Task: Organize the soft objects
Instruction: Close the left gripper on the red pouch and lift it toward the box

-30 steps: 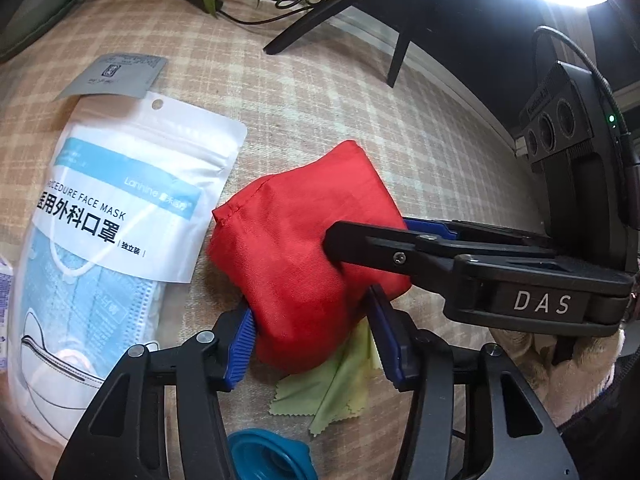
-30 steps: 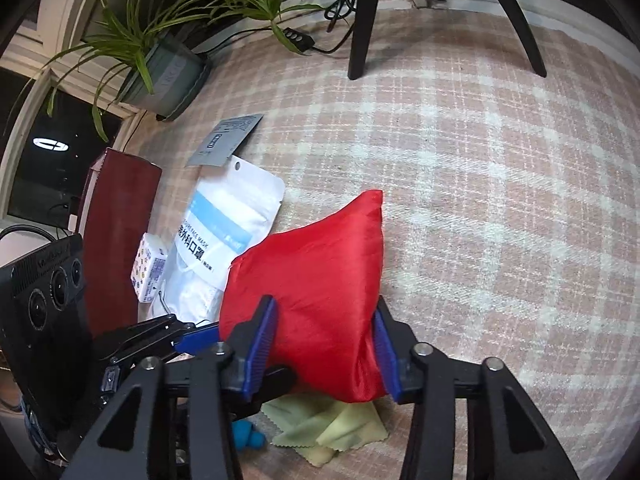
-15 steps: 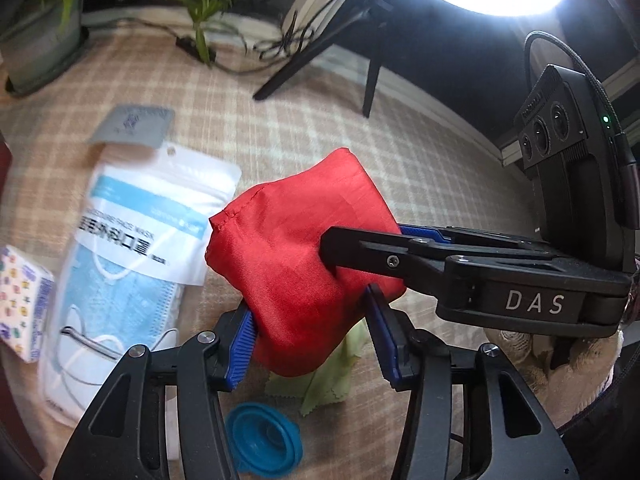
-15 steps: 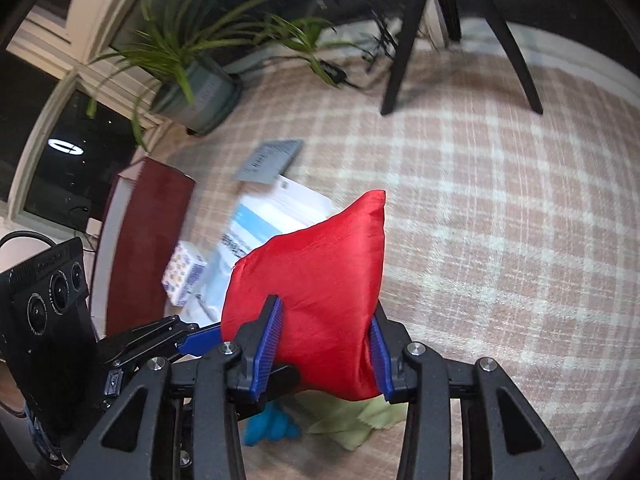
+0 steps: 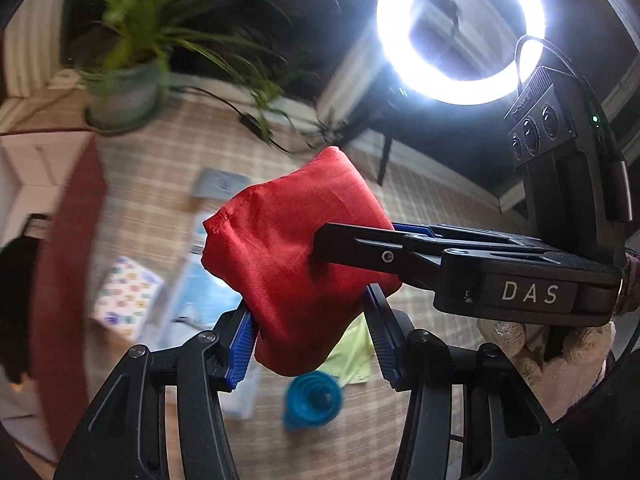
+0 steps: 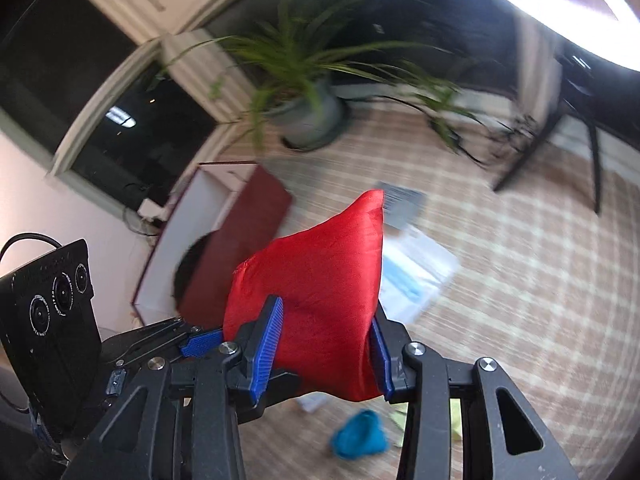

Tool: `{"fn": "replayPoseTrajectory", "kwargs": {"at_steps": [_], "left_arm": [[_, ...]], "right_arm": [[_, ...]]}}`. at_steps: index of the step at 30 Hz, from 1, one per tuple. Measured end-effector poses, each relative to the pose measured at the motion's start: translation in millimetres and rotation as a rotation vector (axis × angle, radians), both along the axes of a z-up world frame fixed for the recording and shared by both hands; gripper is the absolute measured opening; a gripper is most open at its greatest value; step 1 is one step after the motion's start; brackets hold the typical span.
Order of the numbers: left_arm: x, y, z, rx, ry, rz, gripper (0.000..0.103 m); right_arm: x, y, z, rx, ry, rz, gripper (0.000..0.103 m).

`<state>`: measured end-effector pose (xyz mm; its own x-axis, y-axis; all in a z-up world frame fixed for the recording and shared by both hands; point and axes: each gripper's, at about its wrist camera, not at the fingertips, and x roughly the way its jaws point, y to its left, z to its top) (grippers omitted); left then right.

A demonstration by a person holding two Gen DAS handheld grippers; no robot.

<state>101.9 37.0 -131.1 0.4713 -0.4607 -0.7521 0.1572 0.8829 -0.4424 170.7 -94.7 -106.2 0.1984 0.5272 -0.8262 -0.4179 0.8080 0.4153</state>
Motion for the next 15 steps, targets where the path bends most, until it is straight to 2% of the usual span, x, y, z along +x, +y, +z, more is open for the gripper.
{"fn": "replayPoseTrajectory", "kwargs": {"at_steps": [6, 15], "left_arm": [[-15, 51, 13, 0.007, -0.027, 0.092, 0.049], [-36, 118, 19, 0.036, -0.038, 0.207, 0.049]], "right_arm": [[-11, 63, 14, 0.019, -0.042, 0.104, 0.038], [-20, 136, 15, 0.040, -0.053, 0.214, 0.038]]}}
